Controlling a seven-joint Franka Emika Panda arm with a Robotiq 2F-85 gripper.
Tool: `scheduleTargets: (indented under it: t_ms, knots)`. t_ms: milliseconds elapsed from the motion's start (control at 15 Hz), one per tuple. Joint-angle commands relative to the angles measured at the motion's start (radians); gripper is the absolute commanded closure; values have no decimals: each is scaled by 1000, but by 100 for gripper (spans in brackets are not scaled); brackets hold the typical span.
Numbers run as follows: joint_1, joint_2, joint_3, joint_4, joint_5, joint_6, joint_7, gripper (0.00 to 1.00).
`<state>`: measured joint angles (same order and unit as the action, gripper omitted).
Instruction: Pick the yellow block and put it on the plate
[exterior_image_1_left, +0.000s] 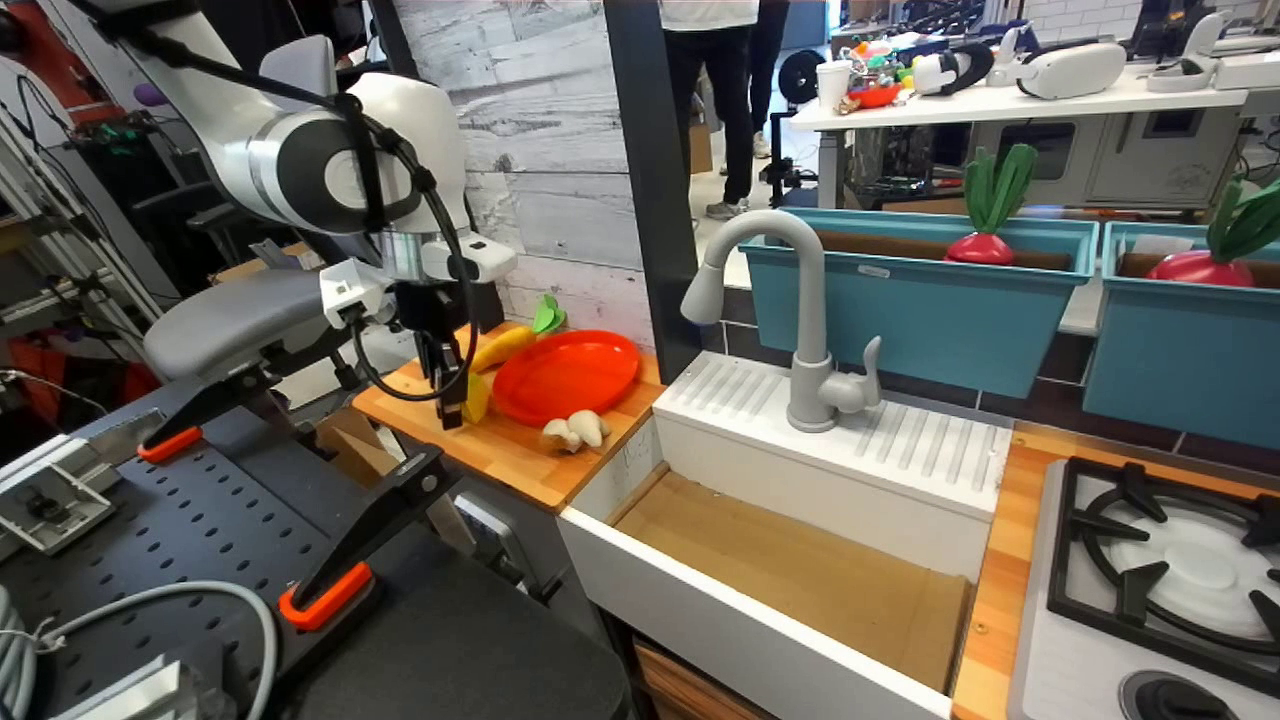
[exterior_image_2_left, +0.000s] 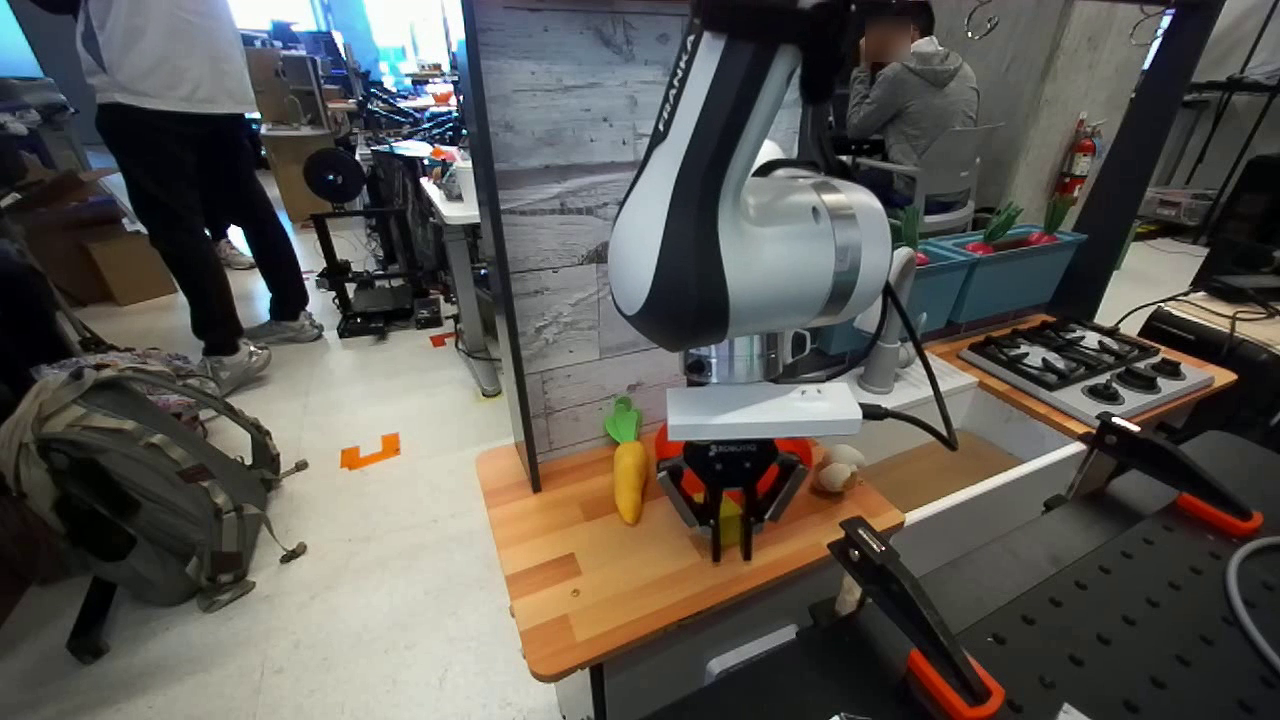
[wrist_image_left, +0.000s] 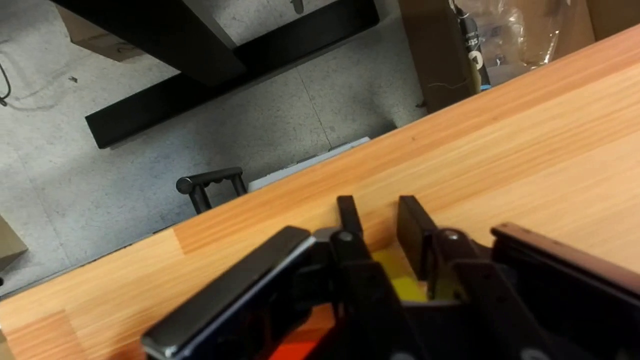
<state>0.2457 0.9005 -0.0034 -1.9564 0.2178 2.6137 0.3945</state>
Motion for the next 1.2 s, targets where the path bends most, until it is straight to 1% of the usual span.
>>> scheduleTargets:
  t_ms: [0,200,267,333,400,533,733,800,933,1000,1133]
  knots:
    - [20,-16,-13,-15,-26,11,20,100]
    - [23,-18,-17,-14,-29,0,24,100]
    - [24,-19,-19,-15,-30,0,24,74]
    - [26,-22,-20,-19,-32,-1,25,72]
    - [27,-29,-21,-26,-33,-1,25,66]
    - [30,-44,-24,-41,-42,0,24,52]
    - [54,-84,-48,-78,-91,-11,21,30]
    - [60,-97,-54,-94,-108,12,15,22]
    - [97,-124,-90,-122,-165,34,28,7]
    - [114,-134,-109,-128,-193,40,37,1]
    - [141,-145,-139,-132,-237,49,56,0]
